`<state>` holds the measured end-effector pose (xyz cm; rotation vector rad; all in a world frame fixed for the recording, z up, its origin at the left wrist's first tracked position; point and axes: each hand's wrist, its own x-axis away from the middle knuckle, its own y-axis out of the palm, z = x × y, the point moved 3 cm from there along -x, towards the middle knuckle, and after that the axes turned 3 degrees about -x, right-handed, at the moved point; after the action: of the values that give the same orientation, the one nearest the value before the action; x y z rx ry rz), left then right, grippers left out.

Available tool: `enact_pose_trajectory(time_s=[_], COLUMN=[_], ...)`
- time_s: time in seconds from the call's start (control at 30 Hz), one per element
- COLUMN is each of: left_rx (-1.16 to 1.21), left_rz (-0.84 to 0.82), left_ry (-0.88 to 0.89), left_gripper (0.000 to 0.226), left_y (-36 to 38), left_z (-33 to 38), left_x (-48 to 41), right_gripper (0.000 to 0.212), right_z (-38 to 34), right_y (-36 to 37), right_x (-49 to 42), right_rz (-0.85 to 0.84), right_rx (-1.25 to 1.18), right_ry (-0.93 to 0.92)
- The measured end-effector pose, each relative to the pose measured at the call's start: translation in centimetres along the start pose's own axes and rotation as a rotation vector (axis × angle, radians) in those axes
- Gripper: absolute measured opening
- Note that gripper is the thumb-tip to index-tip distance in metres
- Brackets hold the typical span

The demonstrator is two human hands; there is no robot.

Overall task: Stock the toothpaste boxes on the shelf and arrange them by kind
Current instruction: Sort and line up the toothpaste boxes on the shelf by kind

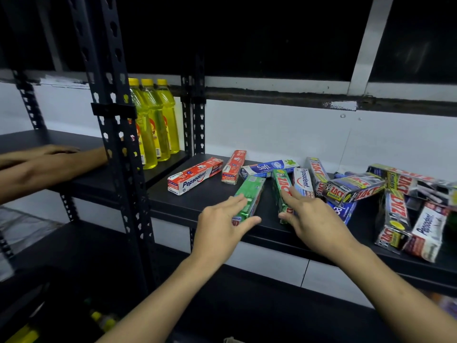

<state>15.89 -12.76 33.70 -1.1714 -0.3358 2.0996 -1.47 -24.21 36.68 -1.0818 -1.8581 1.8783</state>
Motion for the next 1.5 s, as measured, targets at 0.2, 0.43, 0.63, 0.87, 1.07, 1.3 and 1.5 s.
enact_pose_trajectory(time_s=[0.2, 0.43, 0.63, 0.87, 1.07, 1.3, 1.5], left_rx=[0.079, 0.139, 0.146, -0.478, -0.440, -0.326, -0.320], left_rz=[-0.122, -0.216, -0.313, 0.062, -0.008, 0.078, 0.087], left_ry=[0.024, 0.057, 0.034, 0.022, -0.177, -0.203, -0.240], left_gripper=[0.061, 0.057, 0.055, 0.053, 0.055, 0.042, 0.043], left_y=[2.3, 4.3, 1.6, -5.8, -4.8, -4.4, -4.2], left_z=[0.1, 0.5, -0.5, -7.0, -11.3, -13.6, -14.7], left_x=[-1.7, -2.2, -3.6, -9.4, -9.4, -9.7, -10.1], right_gripper=[0.055, 0.046, 0.051, 0.050, 0.040, 0.049, 0.055], right_z=[0.3, -0.4, 0.2, -1.1, -2.4, -1.3, -0.8], right_y=[-0.3, -0.4, -1.7, -4.7, -4.3, -1.3, 0.9], right_x=[0.9, 0.9, 0.9, -2.1, -9.1, -16.8, -19.5], right_rz=[0.011, 0.059, 0.063, 0.095, -0.017, -0.198, -0.305], right_rx=[-0.049, -0.096, -0.207, -0.139, -0.193, -0.069, -0.083], right_ry=[-0.010, -0.030, 0.028, -0.035, -0.026, -0.032, -0.010])
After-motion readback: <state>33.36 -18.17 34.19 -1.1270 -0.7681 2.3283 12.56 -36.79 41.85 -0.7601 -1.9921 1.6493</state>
